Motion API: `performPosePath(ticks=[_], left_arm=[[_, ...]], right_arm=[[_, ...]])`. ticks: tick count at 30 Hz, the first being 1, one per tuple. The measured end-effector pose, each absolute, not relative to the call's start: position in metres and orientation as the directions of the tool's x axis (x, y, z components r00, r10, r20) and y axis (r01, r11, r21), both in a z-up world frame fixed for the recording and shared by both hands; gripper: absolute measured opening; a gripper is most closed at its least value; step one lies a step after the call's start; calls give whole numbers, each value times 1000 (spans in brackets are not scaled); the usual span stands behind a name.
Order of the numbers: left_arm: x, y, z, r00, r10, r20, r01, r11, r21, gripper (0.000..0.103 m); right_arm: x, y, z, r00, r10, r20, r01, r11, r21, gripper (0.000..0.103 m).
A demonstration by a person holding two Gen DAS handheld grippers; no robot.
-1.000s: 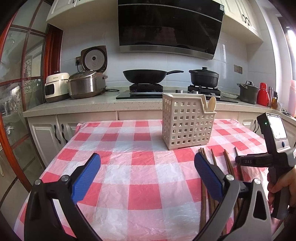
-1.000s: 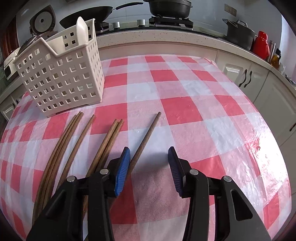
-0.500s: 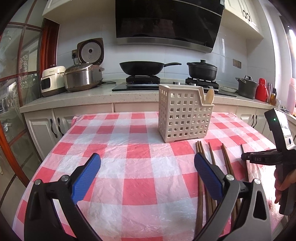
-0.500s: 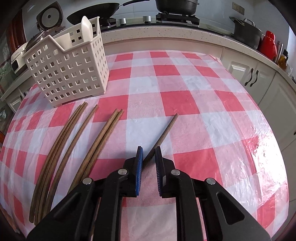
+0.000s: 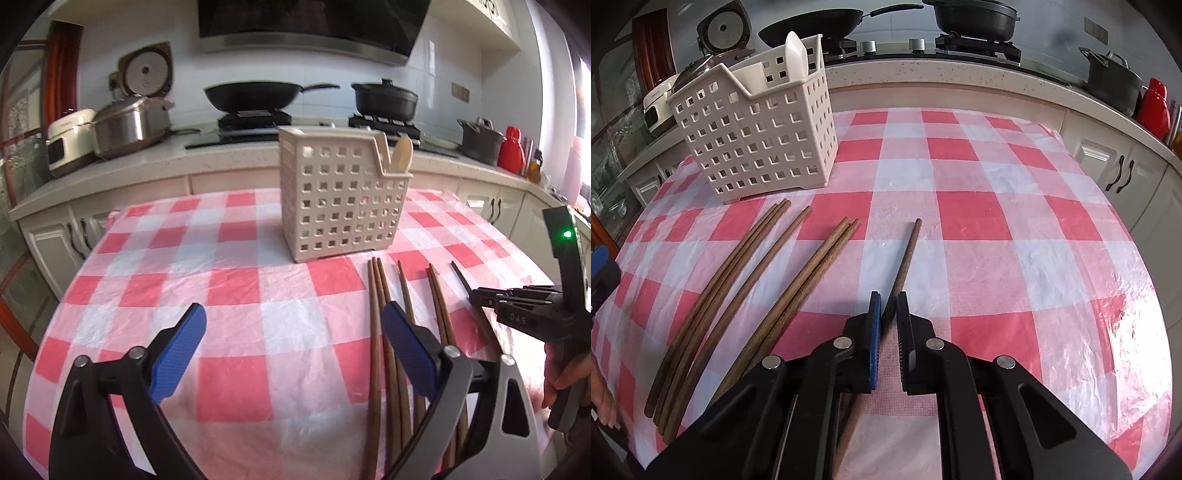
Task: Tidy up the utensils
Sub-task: 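Grasp one wooden chopstick with the left tool while the right tool grasps another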
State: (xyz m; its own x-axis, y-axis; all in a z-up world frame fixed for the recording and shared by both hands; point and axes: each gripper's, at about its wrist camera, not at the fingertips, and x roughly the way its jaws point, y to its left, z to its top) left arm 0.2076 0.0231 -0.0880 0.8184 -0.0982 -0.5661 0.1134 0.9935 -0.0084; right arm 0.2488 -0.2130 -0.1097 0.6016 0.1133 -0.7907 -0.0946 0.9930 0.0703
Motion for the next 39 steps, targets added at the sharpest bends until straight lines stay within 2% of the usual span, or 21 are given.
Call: performPosePath(ticks=[2,5,11,23,31,36,39], left_arm=[[228,13,-94,784,-102,-612,145,989,21,77],[253,-1,-103,735,-114,-668,191,981,43,63],[284,-23,-114,675,-139,-725,257,965,54,48],[301,-51,-127,624,-133,-770,329,938,105,37],[309,-56,-135,604,-137,-785,351,930,107,37],[319,-58,-136,569,-180,-802,369,928,54,24],[317,-63,-136,562,-191,-805,388,920,53,9]], right_arm=[[247,-217,-110,603,123,-789,-98,992,80,8],[243,-221,-110,604,134,-786,-105,990,88,8],[240,-231,-110,602,161,-782,-107,987,121,8],[240,-234,-111,599,186,-779,-111,983,150,8],[242,-232,-110,592,172,-787,-115,985,128,8],[249,-226,-110,579,149,-801,-129,988,90,8],[252,-224,-110,575,142,-805,-139,987,76,8]])
